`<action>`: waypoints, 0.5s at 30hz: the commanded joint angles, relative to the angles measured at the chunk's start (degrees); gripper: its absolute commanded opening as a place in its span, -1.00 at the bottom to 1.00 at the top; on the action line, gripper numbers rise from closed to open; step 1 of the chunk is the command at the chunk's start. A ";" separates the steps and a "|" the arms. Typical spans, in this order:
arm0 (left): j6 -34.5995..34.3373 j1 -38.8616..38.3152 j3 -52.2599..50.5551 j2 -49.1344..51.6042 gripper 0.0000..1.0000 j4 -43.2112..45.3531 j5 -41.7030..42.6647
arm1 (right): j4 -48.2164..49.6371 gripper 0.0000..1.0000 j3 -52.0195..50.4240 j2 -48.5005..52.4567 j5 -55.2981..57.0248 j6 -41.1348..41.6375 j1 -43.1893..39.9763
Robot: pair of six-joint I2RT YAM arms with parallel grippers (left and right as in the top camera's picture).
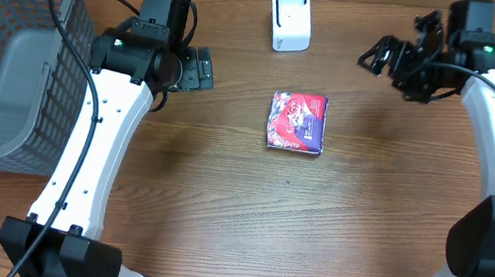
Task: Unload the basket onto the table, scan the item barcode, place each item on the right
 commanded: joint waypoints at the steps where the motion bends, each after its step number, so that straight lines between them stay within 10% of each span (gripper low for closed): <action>1: 1.29 -0.02 0.33 0.28 0.99 -0.13 -1.18 | -0.76 1.00 -4.02 -0.09 -1.68 -1.16 4.33; 15: 1.29 0.00 0.33 0.28 0.99 -0.13 -1.18 | 22.60 0.34 -27.74 -0.09 6.93 11.08 15.98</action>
